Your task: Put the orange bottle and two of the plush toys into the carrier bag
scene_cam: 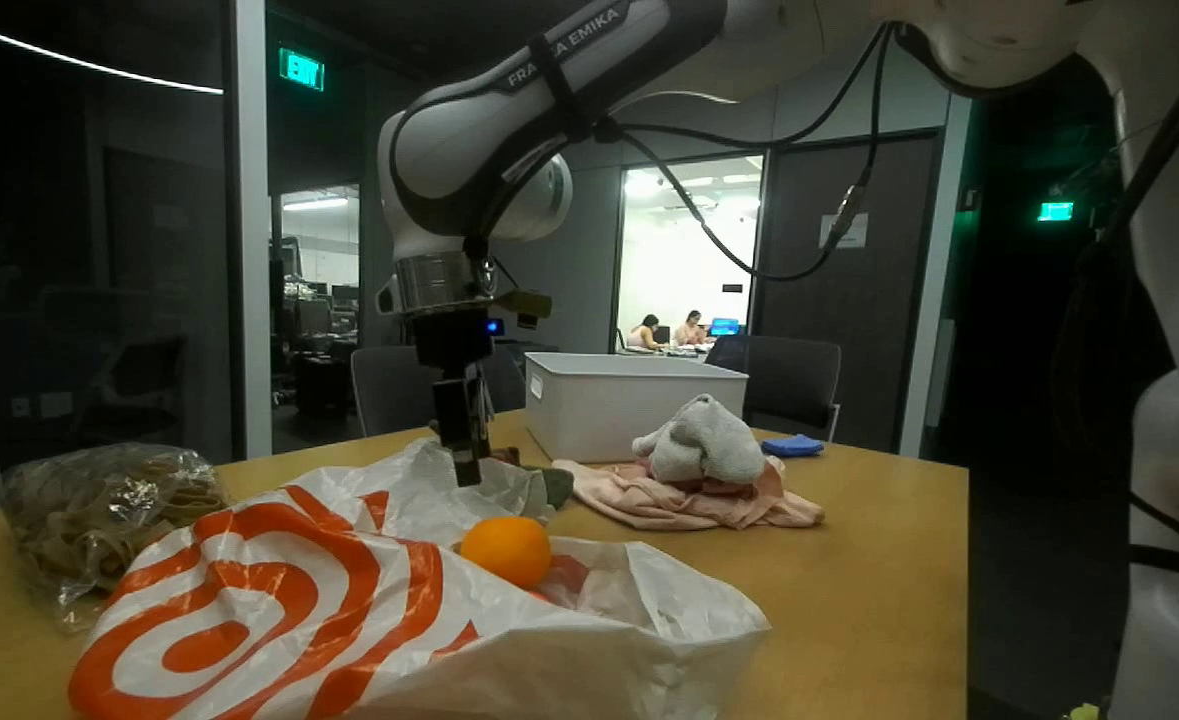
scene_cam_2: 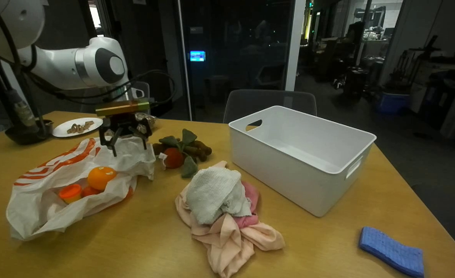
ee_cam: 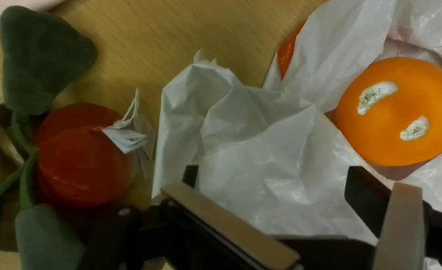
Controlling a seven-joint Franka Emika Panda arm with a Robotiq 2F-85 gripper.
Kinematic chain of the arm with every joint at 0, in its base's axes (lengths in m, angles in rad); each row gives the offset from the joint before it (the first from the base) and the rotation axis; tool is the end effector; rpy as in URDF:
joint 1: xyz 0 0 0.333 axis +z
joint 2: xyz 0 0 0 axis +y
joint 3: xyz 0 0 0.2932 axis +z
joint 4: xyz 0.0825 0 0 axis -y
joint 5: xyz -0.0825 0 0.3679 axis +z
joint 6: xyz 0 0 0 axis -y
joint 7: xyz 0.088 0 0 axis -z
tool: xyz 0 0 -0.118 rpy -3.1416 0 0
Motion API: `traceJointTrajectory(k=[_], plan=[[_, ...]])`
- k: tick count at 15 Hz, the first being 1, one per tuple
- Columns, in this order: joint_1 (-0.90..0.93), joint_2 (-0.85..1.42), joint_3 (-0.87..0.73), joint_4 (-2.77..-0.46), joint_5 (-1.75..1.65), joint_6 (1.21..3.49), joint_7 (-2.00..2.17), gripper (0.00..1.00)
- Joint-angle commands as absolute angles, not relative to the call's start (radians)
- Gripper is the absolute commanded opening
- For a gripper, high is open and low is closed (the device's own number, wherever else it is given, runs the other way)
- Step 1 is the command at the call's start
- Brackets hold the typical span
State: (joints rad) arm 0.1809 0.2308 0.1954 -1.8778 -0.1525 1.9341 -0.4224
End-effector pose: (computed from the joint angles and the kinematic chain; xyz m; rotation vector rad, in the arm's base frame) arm 0.5379 0.1955 0.3531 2.7623 1.2732 -0.2603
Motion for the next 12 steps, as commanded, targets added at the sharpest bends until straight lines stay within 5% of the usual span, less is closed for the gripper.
traceJointTrajectory(k=[1,12], plan=[[0.167,0.247,0.182,-1.866,-0.161,1.987,-0.379,1.0],[0.13,0.278,0.126,-1.827,-0.099,1.888,-0.181,1.0]])
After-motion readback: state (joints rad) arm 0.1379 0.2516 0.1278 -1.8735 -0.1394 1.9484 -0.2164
